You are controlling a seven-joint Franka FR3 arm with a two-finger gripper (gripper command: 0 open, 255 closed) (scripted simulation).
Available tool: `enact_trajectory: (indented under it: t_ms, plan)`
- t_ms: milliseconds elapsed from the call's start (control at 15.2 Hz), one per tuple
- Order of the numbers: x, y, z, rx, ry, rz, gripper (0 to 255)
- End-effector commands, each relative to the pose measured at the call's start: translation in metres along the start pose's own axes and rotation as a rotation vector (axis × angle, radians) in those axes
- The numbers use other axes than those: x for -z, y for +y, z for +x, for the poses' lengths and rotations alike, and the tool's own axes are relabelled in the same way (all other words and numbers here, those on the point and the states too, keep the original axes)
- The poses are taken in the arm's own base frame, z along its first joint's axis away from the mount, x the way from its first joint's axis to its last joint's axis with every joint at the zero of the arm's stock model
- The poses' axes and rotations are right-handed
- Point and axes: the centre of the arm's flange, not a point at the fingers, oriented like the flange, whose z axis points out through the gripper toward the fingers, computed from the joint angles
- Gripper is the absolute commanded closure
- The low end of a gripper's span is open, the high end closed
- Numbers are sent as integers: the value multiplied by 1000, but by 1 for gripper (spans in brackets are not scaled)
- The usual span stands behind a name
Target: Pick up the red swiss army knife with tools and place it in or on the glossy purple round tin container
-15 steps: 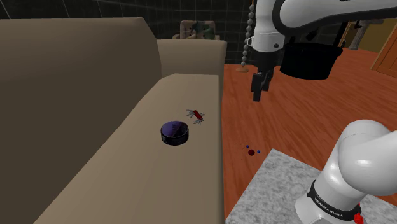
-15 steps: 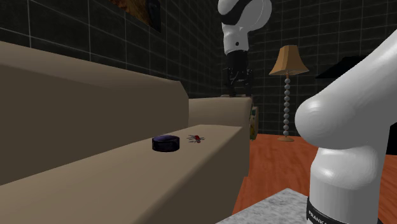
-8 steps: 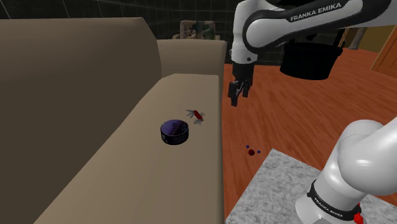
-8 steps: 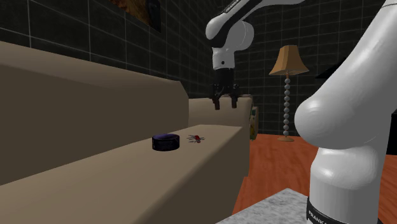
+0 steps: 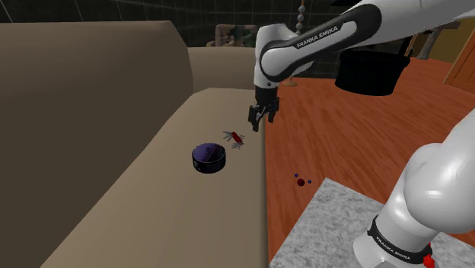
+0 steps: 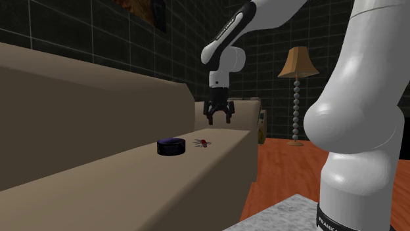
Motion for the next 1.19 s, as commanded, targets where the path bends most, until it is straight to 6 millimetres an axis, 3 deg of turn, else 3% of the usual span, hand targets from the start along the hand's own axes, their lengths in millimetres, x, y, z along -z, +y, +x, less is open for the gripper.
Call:
enact_trajectory:
  t_ms: [0,594,1122]
  plan:
    - [-12,3,19,-19,11,7,0]
    - [-68,9,117,-99,55,39,0]
    - [-108,8,124,-104,57,41,0]
